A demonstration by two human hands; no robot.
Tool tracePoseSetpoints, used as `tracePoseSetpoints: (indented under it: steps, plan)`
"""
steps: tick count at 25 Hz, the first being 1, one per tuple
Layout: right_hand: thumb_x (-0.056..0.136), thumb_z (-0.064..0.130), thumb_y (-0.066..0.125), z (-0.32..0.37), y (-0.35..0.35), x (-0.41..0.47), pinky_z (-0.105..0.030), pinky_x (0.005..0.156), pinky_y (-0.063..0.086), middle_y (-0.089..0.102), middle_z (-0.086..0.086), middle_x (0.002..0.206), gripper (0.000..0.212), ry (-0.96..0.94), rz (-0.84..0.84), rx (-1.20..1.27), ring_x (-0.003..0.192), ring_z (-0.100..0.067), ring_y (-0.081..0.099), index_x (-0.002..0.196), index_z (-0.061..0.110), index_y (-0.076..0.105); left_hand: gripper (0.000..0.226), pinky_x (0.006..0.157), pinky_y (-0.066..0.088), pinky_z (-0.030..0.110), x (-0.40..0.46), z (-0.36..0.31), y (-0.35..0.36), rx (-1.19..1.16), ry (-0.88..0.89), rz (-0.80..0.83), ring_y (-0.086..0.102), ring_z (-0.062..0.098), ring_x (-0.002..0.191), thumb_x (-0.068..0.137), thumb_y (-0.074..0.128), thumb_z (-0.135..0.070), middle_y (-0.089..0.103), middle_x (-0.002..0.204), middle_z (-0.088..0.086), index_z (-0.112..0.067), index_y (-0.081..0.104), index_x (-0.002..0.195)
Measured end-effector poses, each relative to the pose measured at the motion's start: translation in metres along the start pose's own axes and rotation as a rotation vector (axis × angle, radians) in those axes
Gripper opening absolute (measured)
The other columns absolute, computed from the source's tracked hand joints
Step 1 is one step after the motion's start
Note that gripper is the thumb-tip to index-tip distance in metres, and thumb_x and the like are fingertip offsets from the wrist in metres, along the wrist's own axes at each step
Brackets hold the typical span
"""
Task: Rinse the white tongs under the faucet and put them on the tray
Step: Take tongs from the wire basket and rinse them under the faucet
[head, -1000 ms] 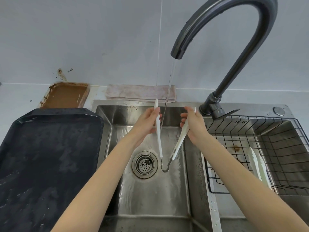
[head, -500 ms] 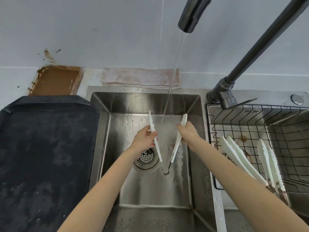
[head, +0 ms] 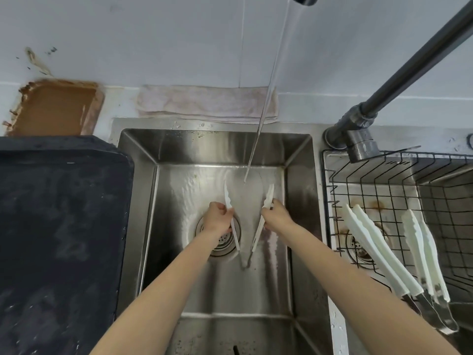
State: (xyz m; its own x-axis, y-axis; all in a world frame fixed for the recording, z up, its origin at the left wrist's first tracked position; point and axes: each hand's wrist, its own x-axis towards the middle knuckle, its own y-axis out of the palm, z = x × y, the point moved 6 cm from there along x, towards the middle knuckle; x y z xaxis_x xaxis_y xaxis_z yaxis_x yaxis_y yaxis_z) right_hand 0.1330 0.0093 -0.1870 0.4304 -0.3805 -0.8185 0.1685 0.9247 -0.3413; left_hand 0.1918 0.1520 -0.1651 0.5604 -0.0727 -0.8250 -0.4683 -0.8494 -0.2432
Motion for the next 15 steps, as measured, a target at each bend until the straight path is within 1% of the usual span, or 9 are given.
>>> tracePoseSetpoints:
  steps: [2,4,6,8,9,11,12,13,15]
  plan:
    - [0.087,0.015,0.038,-0.002,0.004,0.0,-0.021,0.055,0.034,0.05,-0.005,0.097,0.026,-0.008,0.012,-0.021,0.084,-0.022,0.048,0.112,0.017,0.045,0.028,0.073,0.052,0.034,0.0,0.003,0.004,-0.035,-0.021,0.018,0.051,0.022,0.095,0.094,0.048,-0.009,0.053,0.111,0.014,-0.002,0.044,0.12]
    - [0.089,0.016,0.037,-0.002,0.006,-0.002,-0.022,0.057,0.036,0.048,-0.006,0.102,0.035,-0.016,0.029,-0.01,0.089,-0.021,0.047,0.123,0.011,0.044,0.033,0.072,0.051,0.031,0.0,0.006,0.006,-0.075,-0.041,0.044,0.05,0.021,0.095,0.094,0.045,-0.005,0.053,0.105,0.008,0.0,0.043,0.127]
    - [0.09,0.013,0.036,-0.002,0.004,-0.005,-0.026,0.071,0.04,0.049,-0.005,0.102,0.035,-0.019,0.018,0.012,0.093,-0.021,0.047,0.124,0.008,0.043,0.036,0.078,0.051,0.033,-0.003,0.007,0.006,-0.107,-0.06,0.067,0.051,0.02,0.098,0.094,0.045,-0.006,0.057,0.106,0.007,-0.003,0.043,0.13]
    - [0.09,0.012,0.037,0.0,0.001,-0.01,-0.029,0.082,0.04,0.054,-0.006,0.105,0.031,-0.019,0.006,0.02,0.102,-0.025,0.051,0.12,0.009,0.044,0.039,0.09,0.05,0.038,-0.005,0.007,0.004,-0.104,-0.074,0.083,0.051,0.02,0.1,0.094,0.047,-0.011,0.058,0.118,0.011,-0.007,0.042,0.133]
    - [0.09,0.013,0.037,0.003,-0.001,-0.014,-0.031,0.089,0.041,0.055,-0.008,0.116,0.036,-0.024,0.005,0.007,0.111,-0.028,0.052,0.125,0.007,0.042,0.038,0.094,0.049,0.039,-0.007,0.005,0.003,-0.088,-0.074,0.091,0.051,0.02,0.1,0.093,0.047,-0.012,0.058,0.115,0.011,-0.009,0.044,0.131]
    - [0.092,0.014,0.038,0.009,-0.006,-0.027,-0.031,0.102,0.037,0.046,-0.009,0.141,0.05,-0.058,0.008,-0.036,0.127,-0.029,0.045,0.141,0.01,0.032,0.024,0.094,0.046,0.038,-0.012,0.0,-0.002,0.01,-0.032,0.088,0.051,0.021,0.099,0.093,0.045,-0.012,0.058,0.102,0.007,-0.011,0.053,0.116]
    - [0.094,0.014,0.037,0.014,-0.009,-0.036,-0.03,0.105,0.035,0.041,-0.008,0.146,0.053,-0.09,0.016,-0.061,0.132,-0.028,0.041,0.145,0.012,0.026,0.023,0.094,0.044,0.035,-0.016,-0.006,-0.004,0.083,0.015,0.085,0.051,0.022,0.102,0.093,0.043,-0.012,0.057,0.105,0.006,-0.011,0.055,0.112]
    - [0.095,0.013,0.037,0.019,-0.011,-0.045,-0.028,0.106,0.033,0.039,-0.008,0.148,0.054,-0.124,0.032,-0.077,0.134,-0.027,0.039,0.147,0.012,0.023,0.029,0.1,0.041,0.034,-0.019,-0.012,-0.006,0.166,0.066,0.081,0.05,0.024,0.111,0.093,0.043,-0.013,0.056,0.116,0.008,-0.011,0.054,0.12]
    - [0.096,0.012,0.036,0.029,-0.016,-0.06,-0.026,0.105,0.031,0.036,-0.01,0.15,0.053,-0.214,0.034,-0.136,0.136,-0.027,0.037,0.147,0.011,0.023,0.044,0.109,0.032,0.03,-0.03,-0.023,-0.009,0.367,0.165,0.074,0.042,0.026,0.131,0.094,0.041,-0.016,0.047,0.141,0.011,-0.011,0.041,0.138]
